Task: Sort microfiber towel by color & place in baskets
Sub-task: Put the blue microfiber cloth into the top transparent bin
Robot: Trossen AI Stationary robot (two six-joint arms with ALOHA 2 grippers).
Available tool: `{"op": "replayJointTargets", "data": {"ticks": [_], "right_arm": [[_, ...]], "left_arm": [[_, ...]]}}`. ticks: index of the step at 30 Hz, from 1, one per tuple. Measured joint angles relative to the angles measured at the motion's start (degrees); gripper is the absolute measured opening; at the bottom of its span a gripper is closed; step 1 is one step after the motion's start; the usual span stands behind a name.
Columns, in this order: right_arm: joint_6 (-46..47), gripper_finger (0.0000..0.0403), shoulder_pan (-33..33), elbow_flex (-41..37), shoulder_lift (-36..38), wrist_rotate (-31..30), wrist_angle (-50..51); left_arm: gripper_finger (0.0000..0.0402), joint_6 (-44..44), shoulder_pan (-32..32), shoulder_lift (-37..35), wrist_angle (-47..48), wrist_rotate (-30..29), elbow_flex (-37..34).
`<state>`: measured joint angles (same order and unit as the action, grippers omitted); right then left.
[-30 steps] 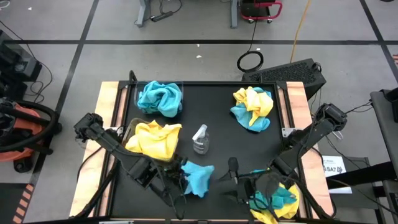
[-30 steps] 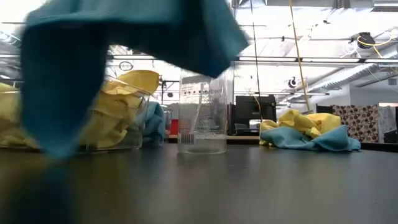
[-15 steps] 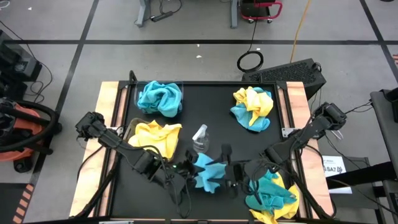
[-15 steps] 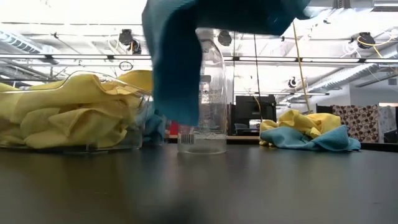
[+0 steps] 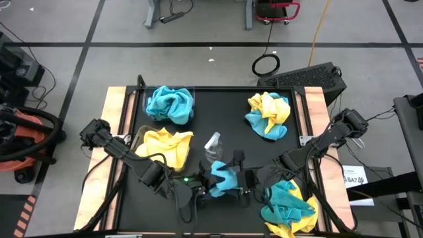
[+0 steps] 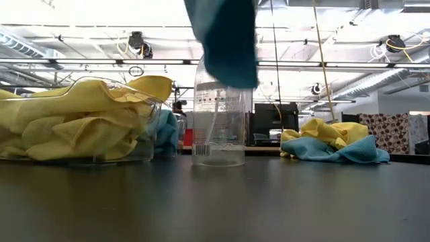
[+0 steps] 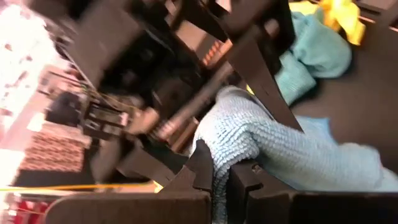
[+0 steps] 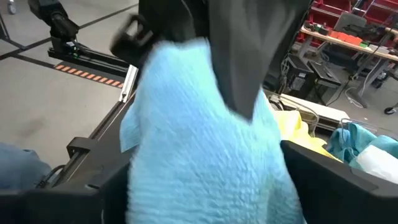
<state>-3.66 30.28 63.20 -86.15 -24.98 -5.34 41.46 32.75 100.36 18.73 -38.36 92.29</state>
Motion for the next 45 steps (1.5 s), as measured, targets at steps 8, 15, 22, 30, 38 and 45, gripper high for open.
{"op": "replayJointTargets", "data": {"ticks": [8, 15, 22, 30, 38, 45], "right_arm": [[0.0, 0.0323, 0.0, 0.0, 0.0, -0.1, -0.1], [-1.6, 0.0273, 0.0, 0.0, 0.0, -0.1, -2.3], [-2.9, 0.0163, -0.1, 0.0, 0.0, -0.4, -3.5], [-4.9, 0.0012, -0.6, 0.0, 0.0, -0.5, -3.5], [-6.6, 0.0005, -0.6, 0.0, 2.0, -2.8, -2.9], [-8.6, 0.0003, -0.6, 0.0, 7.5, -4.6, -0.8]], "left_arm": [[0.0009, 8.6, 1.3, 0.0, -7.9, -1.2, 0.0], [0.0009, 10.0, 1.0, 0.0, -10.7, -1.2, 0.0], [0.0041, 11.8, 0.1, 0.0, -14.9, -0.9, 0.0], [0.0090, 11.3, 0.0, 0.0, -15.1, -2.1, 0.0], [0.0189, 1.9, 0.3, -2.9, -7.2, -8.9, 0.0], [0.0258, -12.9, 0.8, -8.4, 6.1, -9.9, 0.0]]}}
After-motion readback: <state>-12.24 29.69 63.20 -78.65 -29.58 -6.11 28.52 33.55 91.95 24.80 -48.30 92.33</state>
